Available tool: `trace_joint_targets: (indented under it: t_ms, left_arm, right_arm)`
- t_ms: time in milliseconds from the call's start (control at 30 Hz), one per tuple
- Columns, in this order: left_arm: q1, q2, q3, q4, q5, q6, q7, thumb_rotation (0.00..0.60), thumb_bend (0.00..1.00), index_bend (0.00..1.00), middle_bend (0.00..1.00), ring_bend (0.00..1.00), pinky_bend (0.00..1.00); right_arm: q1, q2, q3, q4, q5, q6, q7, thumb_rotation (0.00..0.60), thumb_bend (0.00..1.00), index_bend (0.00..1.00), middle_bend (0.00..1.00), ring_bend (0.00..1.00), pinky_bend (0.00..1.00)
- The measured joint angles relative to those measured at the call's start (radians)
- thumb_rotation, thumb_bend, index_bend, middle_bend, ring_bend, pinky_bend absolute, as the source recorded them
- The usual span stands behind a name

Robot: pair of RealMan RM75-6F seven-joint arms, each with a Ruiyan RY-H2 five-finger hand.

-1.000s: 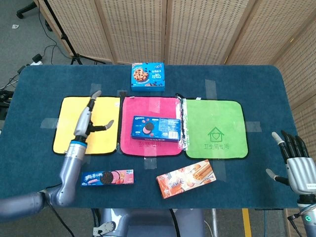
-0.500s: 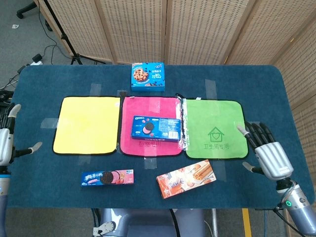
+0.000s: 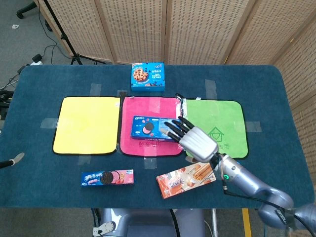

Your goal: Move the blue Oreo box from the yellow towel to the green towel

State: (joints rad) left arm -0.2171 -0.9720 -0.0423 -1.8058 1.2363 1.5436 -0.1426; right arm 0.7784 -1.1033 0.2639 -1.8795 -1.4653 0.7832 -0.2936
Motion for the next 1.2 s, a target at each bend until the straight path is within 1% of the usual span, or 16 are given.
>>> trace_joint_targets:
  t_ms: [67, 167, 333, 433, 567, 667, 767, 867, 1000, 1200]
  left_arm:
    - [0.002, 0.001, -0.004, 0.0, 0.001, -0.008, 0.001, 0.6, 0.0, 0.0, 0.0, 0.0, 0.0]
    - [0.003, 0.0, -0.01, 0.001, -0.007, -0.03, 0.012, 0.6, 0.0, 0.0, 0.0, 0.0, 0.0]
    - [0.003, -0.001, -0.031, -0.002, -0.036, -0.065, 0.035, 0.6, 0.0, 0.0, 0.0, 0.0, 0.0]
    - [0.003, -0.002, -0.041, -0.002, -0.049, -0.079, 0.041, 0.6, 0.0, 0.0, 0.0, 0.0, 0.0]
    - [-0.003, -0.005, -0.053, 0.004, -0.07, -0.114, 0.055, 0.6, 0.0, 0.0, 0.0, 0.0, 0.0]
    - [-0.008, -0.009, -0.062, 0.011, -0.08, -0.134, 0.068, 0.6, 0.0, 0.0, 0.0, 0.0, 0.0]
    - [-0.011, -0.014, -0.071, 0.016, -0.09, -0.149, 0.077, 0.6, 0.0, 0.0, 0.0, 0.0, 0.0]
    - [-0.011, -0.016, -0.077, 0.017, -0.096, -0.157, 0.081, 0.6, 0.0, 0.0, 0.0, 0.0, 0.0]
    - [-0.011, -0.017, -0.086, 0.019, -0.107, -0.167, 0.087, 0.6, 0.0, 0.0, 0.0, 0.0, 0.0]
    - [-0.014, -0.02, -0.098, 0.023, -0.124, -0.185, 0.098, 0.6, 0.0, 0.0, 0.0, 0.0, 0.0]
  right_arm:
    - [0.055, -0.051, 0.016, 0.015, 0.05, -0.033, -0.059, 0.6, 1.0, 0.15, 0.0, 0.0, 0.0]
    - [0.157, -0.158, 0.036, 0.072, 0.156, -0.076, -0.182, 0.6, 1.0, 0.16, 0.0, 0.0, 0.0]
    - [0.294, -0.3, 0.046, 0.178, 0.357, -0.091, -0.359, 0.6, 1.0, 0.16, 0.0, 0.0, 0.0]
    - [0.35, -0.375, 0.044, 0.242, 0.486, -0.084, -0.444, 0.6, 1.0, 0.17, 0.01, 0.0, 0.0]
    - [0.432, -0.493, 0.033, 0.364, 0.651, -0.044, -0.537, 0.6, 1.0, 0.19, 0.03, 0.0, 0.0]
    - [0.485, -0.577, 0.023, 0.453, 0.736, 0.008, -0.598, 0.6, 1.0, 0.23, 0.07, 0.0, 0.02]
    - [0.528, -0.634, 0.017, 0.527, 0.789, 0.035, -0.632, 0.6, 1.0, 0.25, 0.1, 0.0, 0.02]
    - [0.56, -0.663, 0.015, 0.572, 0.826, 0.031, -0.642, 0.6, 1.0, 0.25, 0.11, 0.0, 0.02]
    - [0.574, -0.673, 0.012, 0.586, 0.848, 0.0, -0.629, 0.6, 1.0, 0.25, 0.11, 0.0, 0.02]
    - [0.598, -0.691, -0.006, 0.6, 0.848, -0.048, -0.601, 0.6, 1.0, 0.25, 0.12, 0.0, 0.05]
